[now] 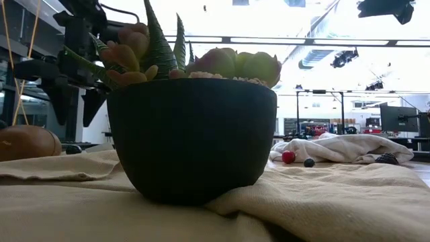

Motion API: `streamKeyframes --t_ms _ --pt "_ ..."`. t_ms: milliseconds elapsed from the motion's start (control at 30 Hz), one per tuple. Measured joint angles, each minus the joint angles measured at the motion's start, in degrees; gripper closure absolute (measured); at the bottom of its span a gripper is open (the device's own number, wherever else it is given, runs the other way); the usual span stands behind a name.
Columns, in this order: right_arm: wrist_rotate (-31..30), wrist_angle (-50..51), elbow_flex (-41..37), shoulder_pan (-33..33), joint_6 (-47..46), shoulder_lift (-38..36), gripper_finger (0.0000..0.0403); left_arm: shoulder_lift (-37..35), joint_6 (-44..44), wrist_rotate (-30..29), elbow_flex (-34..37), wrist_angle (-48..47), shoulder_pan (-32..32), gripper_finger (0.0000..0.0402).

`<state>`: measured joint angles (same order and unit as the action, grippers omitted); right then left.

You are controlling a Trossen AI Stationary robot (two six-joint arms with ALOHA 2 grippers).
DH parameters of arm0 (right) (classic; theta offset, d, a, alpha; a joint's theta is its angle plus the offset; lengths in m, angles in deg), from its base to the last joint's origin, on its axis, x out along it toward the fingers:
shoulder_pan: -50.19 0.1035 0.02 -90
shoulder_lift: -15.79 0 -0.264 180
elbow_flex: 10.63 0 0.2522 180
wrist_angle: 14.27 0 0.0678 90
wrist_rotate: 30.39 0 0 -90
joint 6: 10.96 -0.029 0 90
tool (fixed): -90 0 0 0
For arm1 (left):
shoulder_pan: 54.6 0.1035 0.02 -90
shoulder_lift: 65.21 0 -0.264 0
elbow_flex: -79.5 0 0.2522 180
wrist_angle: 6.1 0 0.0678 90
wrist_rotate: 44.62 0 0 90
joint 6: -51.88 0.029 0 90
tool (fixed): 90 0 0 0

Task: Pick and placing Produce into tupperware
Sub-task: Put the black cherry into the transparent bin

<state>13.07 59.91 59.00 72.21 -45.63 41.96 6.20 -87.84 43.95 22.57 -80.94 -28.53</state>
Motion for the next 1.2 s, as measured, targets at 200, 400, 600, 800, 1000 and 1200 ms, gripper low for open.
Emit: streamKeyframes --t_ms 200,400,600,800,1000,1200 --pt "0.0 -0.02 -0.01 0.0 0.0 0.0 0.0308 0.24 -0.02 0.25 1.74 3.75 0.02 0.0179" --pt "0.0 -0.04 -0.01 0.0 -0.23 0.02 0.0308 0.24 -0.25 3.76 4.42 7.04 0.02 0.0179" --pt "-0.02 -0.04 -0.01 0.0 -0.9 0.02 0.0308 0.24 -0.26 4.87 4.76 7.15 0.02 0.0179" --pt "-0.02 -0.04 -0.01 0.0 -1.0 0.02 0.0308 0.24 -0.2 4.9 4.76 6.25 0.02 0.0179" --pt "-0.02 -0.04 -0.01 0.02 -1.38 0.04 0.0308 0.24 -0.15 4.96 4.76 6.02 0.05 0.0179" --pt "-0.02 -0.04 -0.01 0.01 -1.36 0.04 0.0308 1.27 -0.09 4.96 4.76 6.56 0.04 0.0179"
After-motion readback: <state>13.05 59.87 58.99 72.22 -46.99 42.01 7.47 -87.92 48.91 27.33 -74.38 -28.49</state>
